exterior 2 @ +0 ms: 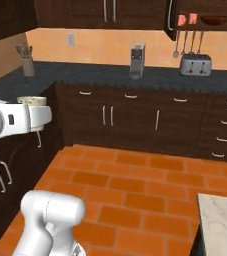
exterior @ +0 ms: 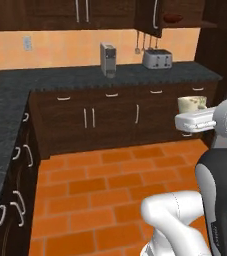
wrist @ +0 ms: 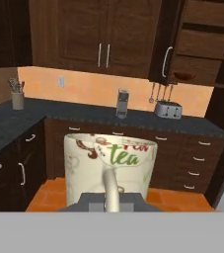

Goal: Gather all objects into one cabinet and sort the glasses and bowls to opposite sides.

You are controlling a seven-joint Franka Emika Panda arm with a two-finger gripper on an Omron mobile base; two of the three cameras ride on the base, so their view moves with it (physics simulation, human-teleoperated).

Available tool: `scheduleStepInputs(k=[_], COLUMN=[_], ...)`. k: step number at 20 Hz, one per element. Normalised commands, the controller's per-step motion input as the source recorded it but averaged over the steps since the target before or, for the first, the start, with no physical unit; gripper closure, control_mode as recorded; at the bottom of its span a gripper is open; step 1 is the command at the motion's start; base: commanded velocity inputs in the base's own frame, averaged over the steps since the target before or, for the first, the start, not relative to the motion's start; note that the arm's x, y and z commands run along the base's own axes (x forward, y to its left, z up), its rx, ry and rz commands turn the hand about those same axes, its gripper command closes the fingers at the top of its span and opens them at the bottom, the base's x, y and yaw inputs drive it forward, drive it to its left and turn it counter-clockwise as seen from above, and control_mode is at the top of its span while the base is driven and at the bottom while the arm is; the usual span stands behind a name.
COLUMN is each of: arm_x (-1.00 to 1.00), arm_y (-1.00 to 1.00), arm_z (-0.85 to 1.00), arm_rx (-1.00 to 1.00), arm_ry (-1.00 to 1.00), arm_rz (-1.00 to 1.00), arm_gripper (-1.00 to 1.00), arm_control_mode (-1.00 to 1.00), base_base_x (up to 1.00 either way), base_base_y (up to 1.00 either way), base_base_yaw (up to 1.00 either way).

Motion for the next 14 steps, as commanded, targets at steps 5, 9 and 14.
scheduleStepInputs(k=[5, 9, 14], arm_x=[0.0, 0.0, 0.0], arm_y=[0.0, 0.0, 0.0], arm_z=[0.0, 0.0, 0.0], arm_rx=[0.0, 0.0, 0.0], arm_ry=[0.0, 0.0, 0.0], arm_rz=[0.0, 0.0, 0.0], arm_gripper=[1.0, 1.0, 1.0], arm_control_mode=[1.0, 1.0, 1.0], base_base_x=[0.85, 0.78, 0.66], base_base_y=[0.0, 0.0, 0.0], base_base_yaw=[-0.26, -0.42, -0.59])
